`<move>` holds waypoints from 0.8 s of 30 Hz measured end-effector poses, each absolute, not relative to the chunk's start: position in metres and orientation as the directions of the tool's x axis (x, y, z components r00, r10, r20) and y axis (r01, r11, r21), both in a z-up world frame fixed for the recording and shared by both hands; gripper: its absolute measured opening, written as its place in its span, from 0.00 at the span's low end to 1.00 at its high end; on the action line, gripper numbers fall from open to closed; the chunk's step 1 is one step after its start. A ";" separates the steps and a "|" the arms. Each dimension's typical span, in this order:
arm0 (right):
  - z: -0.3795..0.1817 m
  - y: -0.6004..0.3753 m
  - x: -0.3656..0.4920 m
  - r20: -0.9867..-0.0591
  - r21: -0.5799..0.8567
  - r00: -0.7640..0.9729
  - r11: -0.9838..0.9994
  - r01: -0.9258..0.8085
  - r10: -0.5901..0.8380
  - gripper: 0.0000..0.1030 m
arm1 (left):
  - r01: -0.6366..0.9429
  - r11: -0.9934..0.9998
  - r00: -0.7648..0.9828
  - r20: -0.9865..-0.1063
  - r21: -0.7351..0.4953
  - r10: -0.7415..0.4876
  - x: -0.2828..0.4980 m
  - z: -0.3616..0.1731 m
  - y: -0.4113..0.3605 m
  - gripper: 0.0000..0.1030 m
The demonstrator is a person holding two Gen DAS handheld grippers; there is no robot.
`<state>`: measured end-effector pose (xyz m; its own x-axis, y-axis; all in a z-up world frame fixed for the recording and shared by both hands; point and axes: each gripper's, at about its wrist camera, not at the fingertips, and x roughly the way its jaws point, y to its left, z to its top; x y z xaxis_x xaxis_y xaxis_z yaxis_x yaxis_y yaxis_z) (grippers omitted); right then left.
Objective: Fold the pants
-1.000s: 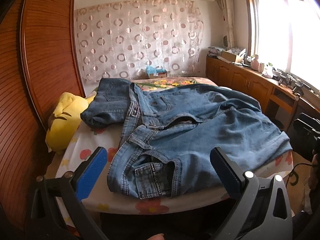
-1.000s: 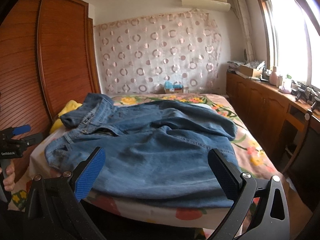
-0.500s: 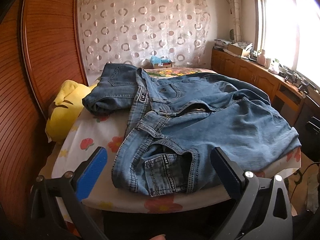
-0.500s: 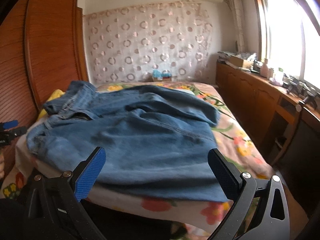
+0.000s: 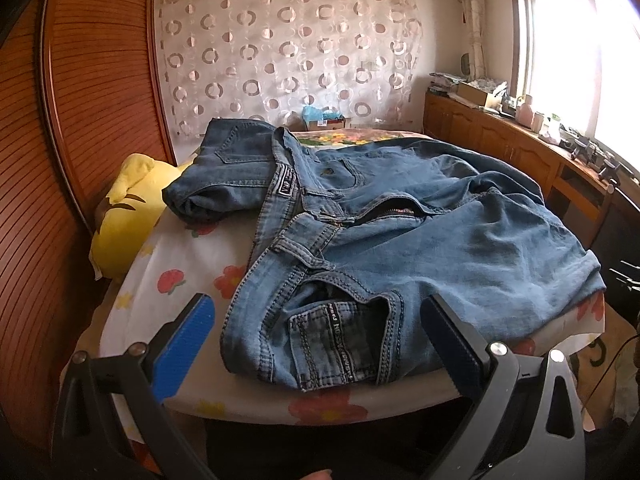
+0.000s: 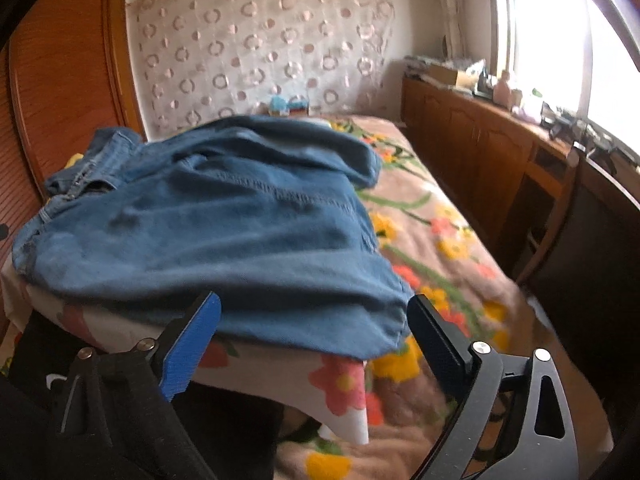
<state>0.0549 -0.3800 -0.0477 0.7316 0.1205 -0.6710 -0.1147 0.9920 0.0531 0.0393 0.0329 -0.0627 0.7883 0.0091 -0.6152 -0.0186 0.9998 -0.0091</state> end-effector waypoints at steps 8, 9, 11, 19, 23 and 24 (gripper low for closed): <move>-0.059 -0.392 0.064 -0.697 0.081 0.704 0.991 -0.110 0.135 0.77 | -0.015 1.000 0.774 -0.634 -0.009 0.005 0.041 -0.068 0.033 1.00; -0.057 -0.394 0.066 -0.694 0.086 0.707 0.990 -0.108 0.137 0.75 | -0.015 1.000 0.770 -0.638 -0.010 0.005 0.041 -0.070 0.035 1.00; -0.056 -0.395 0.073 -0.697 0.088 0.703 0.990 -0.109 0.140 0.71 | -0.018 1.000 0.764 -0.646 -0.012 0.006 0.043 -0.073 0.038 1.00; -0.065 -0.396 0.084 -0.725 0.064 0.677 0.991 -0.117 0.127 0.41 | -0.046 0.999 0.743 -0.669 -0.011 0.026 0.050 -0.082 0.057 1.00; -0.062 -0.398 0.083 -0.711 0.048 0.695 0.994 -0.103 0.107 0.07 | -0.056 0.998 0.727 -0.686 -0.023 0.025 0.055 -0.091 0.067 1.00; -0.060 -0.398 0.083 -0.705 0.054 0.700 0.993 -0.109 0.115 0.04 | -0.060 0.998 0.722 -0.691 -0.028 0.024 0.057 -0.094 0.070 1.00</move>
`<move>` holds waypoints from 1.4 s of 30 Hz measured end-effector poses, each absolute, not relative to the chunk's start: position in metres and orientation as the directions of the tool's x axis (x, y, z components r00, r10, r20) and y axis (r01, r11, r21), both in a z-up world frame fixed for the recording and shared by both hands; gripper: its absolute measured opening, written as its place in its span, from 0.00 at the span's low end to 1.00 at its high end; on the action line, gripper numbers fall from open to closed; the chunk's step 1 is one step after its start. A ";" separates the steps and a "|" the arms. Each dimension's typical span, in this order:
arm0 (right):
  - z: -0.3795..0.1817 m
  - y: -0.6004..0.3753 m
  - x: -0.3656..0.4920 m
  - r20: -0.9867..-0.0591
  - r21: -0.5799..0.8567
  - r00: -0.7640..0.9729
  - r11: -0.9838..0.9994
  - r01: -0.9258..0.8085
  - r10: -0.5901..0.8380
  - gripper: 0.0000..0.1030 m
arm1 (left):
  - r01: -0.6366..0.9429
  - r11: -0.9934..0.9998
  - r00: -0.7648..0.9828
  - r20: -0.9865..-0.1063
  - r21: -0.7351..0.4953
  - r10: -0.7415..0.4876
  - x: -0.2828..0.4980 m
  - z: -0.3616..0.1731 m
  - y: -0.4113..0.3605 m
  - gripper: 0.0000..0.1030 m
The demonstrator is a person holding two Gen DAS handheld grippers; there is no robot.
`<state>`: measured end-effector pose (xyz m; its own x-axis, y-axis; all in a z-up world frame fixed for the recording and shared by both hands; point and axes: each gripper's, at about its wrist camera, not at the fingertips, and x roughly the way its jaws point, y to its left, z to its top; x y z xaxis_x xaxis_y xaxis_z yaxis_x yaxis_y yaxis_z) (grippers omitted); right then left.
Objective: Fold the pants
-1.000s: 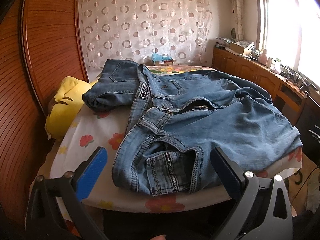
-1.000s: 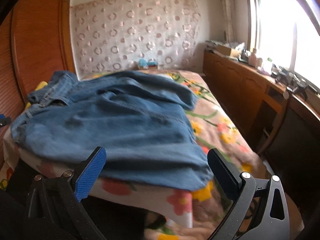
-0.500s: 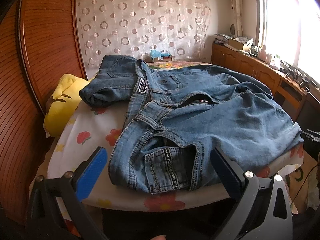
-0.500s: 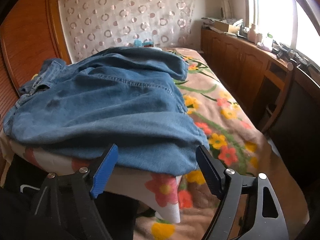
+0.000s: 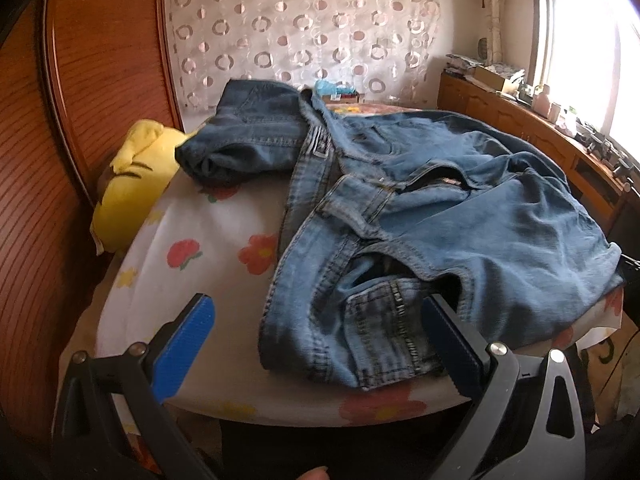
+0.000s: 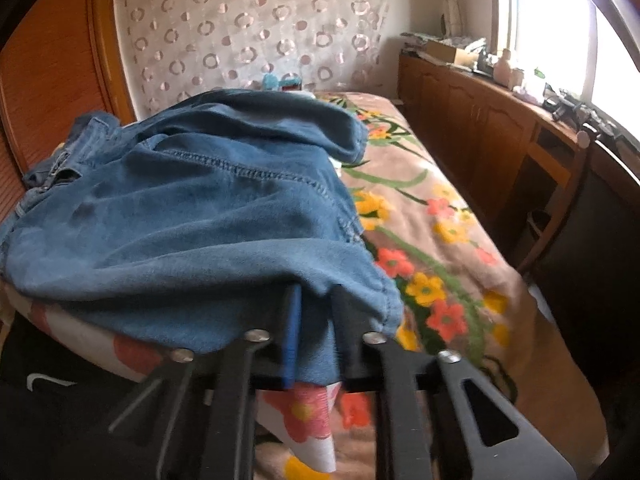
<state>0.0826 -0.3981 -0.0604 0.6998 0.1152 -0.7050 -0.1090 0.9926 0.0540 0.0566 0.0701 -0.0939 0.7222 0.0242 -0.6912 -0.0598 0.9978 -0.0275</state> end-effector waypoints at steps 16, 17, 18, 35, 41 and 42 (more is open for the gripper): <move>-0.044 -0.402 0.078 -0.666 0.063 0.736 0.993 -0.100 0.116 0.01 | -0.069 0.991 0.731 -0.681 -0.116 -0.029 0.054 -0.112 0.103 0.90; -0.045 -0.402 0.078 -0.667 0.059 0.737 0.993 -0.100 0.114 0.06 | -0.068 0.990 0.733 -0.680 -0.126 -0.036 0.054 -0.112 0.104 0.86; -0.046 -0.401 0.078 -0.668 0.051 0.736 0.993 -0.103 0.110 0.14 | -0.070 0.989 0.733 -0.680 -0.132 -0.039 0.054 -0.113 0.107 0.83; -0.064 -0.388 0.097 -0.719 -0.020 0.683 0.977 -0.210 0.132 0.50 | 0.026 0.989 0.724 -0.679 -0.148 -0.121 0.054 -0.116 0.093 0.12; -0.064 -0.387 0.105 -0.718 -0.030 0.681 0.972 -0.234 0.141 0.45 | 0.057 0.992 0.762 -0.637 -0.114 -0.117 0.049 -0.088 0.085 0.05; -0.065 -0.387 0.104 -0.719 -0.022 0.679 0.970 -0.241 0.152 0.32 | 0.060 0.992 0.769 -0.629 -0.112 -0.117 0.049 -0.084 0.084 0.05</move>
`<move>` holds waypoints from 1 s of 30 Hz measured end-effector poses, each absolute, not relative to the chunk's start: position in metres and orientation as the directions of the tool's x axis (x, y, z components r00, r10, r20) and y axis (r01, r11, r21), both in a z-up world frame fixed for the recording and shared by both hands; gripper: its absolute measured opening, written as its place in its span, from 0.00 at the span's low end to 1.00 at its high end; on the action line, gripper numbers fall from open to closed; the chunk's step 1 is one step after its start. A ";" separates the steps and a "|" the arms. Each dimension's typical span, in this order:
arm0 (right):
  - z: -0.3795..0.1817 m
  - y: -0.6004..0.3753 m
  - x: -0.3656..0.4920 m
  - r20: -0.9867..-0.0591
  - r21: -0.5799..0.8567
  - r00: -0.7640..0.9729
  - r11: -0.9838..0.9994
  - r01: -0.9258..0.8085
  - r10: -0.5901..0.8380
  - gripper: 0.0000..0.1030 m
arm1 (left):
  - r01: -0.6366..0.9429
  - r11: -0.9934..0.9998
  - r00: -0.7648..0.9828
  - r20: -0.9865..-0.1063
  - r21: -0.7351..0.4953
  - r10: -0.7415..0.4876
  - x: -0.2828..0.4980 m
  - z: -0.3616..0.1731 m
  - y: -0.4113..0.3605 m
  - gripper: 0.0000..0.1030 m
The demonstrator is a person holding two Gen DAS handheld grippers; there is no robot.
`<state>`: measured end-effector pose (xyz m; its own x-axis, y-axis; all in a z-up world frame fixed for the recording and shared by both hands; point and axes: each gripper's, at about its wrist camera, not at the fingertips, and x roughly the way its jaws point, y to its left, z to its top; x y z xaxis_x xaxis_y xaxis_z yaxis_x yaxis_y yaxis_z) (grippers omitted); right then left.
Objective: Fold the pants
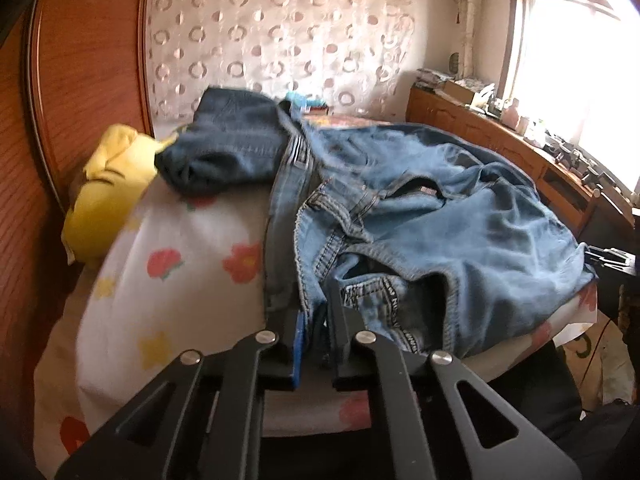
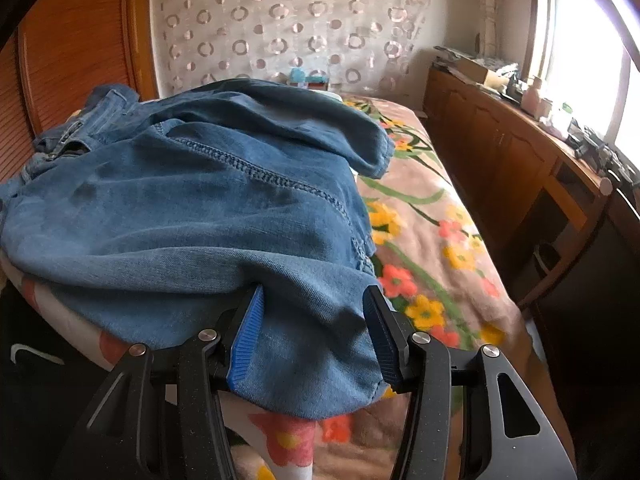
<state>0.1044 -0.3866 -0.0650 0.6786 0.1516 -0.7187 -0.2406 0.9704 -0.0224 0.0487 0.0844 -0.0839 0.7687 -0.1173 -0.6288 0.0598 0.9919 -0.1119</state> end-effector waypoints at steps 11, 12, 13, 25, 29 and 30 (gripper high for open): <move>-0.039 -0.389 0.090 -0.642 -0.042 0.747 0.965 -0.260 0.174 0.00 | 0.076 0.994 0.821 -0.561 -0.083 -0.110 0.052 -0.050 0.076 0.03; -0.032 -0.390 0.087 -0.624 -0.045 0.762 0.965 -0.258 0.174 0.00 | 0.077 0.994 0.826 -0.553 -0.078 -0.107 0.053 -0.046 0.076 0.03; -0.026 -0.390 0.086 -0.606 -0.051 0.776 0.966 -0.254 0.172 0.00 | 0.078 0.994 0.833 -0.543 -0.074 -0.105 0.054 -0.041 0.075 0.03; 0.047 -0.397 0.135 -0.447 -0.069 0.886 0.983 -0.168 0.120 0.00 | 0.086 0.995 0.889 -0.448 -0.048 -0.099 0.096 0.017 0.080 0.03; 0.041 -0.394 0.154 -0.453 -0.079 0.886 0.985 -0.153 0.101 0.00 | 0.082 0.996 0.882 -0.462 -0.046 -0.094 0.114 0.013 0.081 0.03; 0.040 -0.393 0.161 -0.455 -0.079 0.885 0.985 -0.150 0.099 0.00 | 0.080 0.996 0.881 -0.464 -0.043 -0.091 0.118 0.013 0.081 0.03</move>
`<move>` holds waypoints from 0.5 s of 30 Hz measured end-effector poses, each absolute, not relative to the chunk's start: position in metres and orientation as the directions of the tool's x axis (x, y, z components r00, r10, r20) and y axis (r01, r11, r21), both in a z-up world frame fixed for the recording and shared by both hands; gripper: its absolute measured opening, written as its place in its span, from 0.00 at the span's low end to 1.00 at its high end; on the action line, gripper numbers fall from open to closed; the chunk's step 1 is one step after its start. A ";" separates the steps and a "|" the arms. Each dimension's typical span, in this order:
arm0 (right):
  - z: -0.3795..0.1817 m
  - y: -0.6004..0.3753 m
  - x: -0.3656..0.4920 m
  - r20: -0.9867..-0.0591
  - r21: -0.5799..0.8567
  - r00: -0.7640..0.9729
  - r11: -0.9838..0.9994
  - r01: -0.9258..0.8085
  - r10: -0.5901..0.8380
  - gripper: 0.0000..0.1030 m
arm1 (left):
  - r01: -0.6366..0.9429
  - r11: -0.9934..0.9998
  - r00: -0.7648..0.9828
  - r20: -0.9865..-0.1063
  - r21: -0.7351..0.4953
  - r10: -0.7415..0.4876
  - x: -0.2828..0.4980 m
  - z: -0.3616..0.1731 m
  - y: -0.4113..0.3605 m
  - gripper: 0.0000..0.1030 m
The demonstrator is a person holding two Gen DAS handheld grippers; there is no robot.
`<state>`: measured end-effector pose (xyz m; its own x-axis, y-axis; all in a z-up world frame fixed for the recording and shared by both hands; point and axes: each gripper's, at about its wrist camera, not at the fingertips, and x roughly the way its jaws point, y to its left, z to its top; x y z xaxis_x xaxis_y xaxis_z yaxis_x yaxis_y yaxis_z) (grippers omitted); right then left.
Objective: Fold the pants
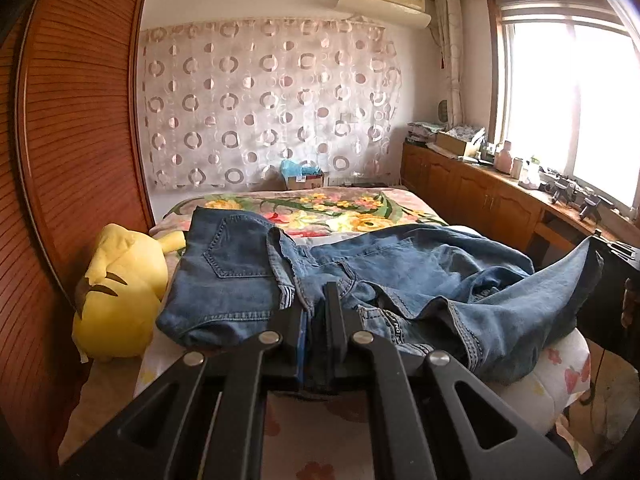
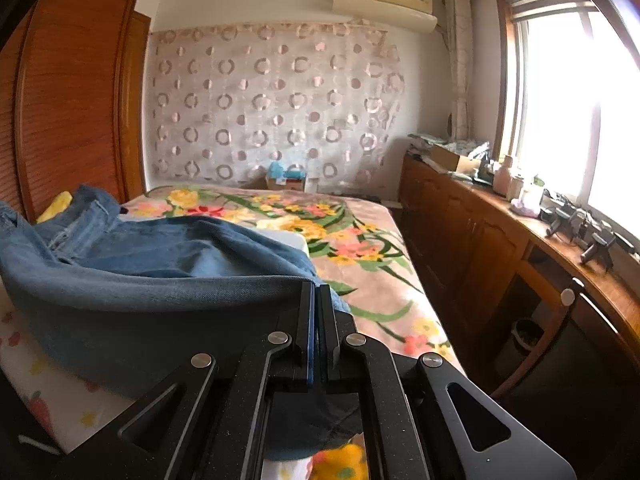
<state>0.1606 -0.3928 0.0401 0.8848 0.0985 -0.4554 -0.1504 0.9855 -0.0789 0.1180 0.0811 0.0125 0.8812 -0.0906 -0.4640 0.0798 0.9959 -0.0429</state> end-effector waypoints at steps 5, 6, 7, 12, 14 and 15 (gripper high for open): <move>0.043 -0.392 0.179 -0.444 -0.093 0.892 0.986 -0.142 0.087 0.00 | 0.069 0.997 0.883 -0.462 -0.035 -0.077 0.141 0.017 0.081 0.03; 0.045 -0.391 0.187 -0.437 -0.096 0.896 0.986 -0.138 0.083 0.00 | 0.067 0.997 0.884 -0.462 -0.034 -0.075 0.147 0.018 0.081 0.03; 0.046 -0.391 0.192 -0.435 -0.096 0.896 0.986 -0.139 0.084 0.00 | 0.065 0.997 0.884 -0.462 -0.031 -0.072 0.154 0.019 0.081 0.03; 0.039 -0.388 0.225 -0.452 -0.088 0.886 0.983 -0.159 0.103 0.00 | 0.067 0.998 0.871 -0.487 -0.014 -0.065 0.188 0.012 0.082 0.03; 0.032 -0.384 0.237 -0.468 -0.097 0.878 0.981 -0.168 0.104 0.00 | 0.061 0.998 0.861 -0.505 -0.023 -0.064 0.200 0.003 0.085 0.03; 0.027 -0.382 0.243 -0.478 -0.102 0.872 0.980 -0.173 0.104 0.00 | 0.059 0.998 0.856 -0.513 -0.025 -0.063 0.206 -0.002 0.088 0.03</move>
